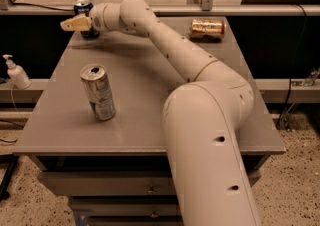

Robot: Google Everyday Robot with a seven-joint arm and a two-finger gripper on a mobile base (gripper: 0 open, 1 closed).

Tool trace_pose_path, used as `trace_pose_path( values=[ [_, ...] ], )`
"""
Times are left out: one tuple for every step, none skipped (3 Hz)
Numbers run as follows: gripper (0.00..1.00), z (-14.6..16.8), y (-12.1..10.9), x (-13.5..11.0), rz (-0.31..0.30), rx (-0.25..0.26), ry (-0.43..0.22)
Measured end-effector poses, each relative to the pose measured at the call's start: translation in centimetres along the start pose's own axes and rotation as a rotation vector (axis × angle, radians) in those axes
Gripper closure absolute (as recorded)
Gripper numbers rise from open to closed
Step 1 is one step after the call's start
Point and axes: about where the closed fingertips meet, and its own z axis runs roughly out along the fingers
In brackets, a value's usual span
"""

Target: Pick pepsi can

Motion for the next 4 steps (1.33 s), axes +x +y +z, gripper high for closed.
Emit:
trace_pose_path(
  values=[
    [0.41,1.1,1.0,0.6,0.042,-0.030,0.032],
    [0.64,0.4,1.0,1.0,0.069,-0.029,0.047],
    [0.88,-2.2,0.7,1.3,0.096,-0.024,0.050],
    [1.00,-6.4,1.1,0.5,0.109,-0.023,0.027]
  ],
)
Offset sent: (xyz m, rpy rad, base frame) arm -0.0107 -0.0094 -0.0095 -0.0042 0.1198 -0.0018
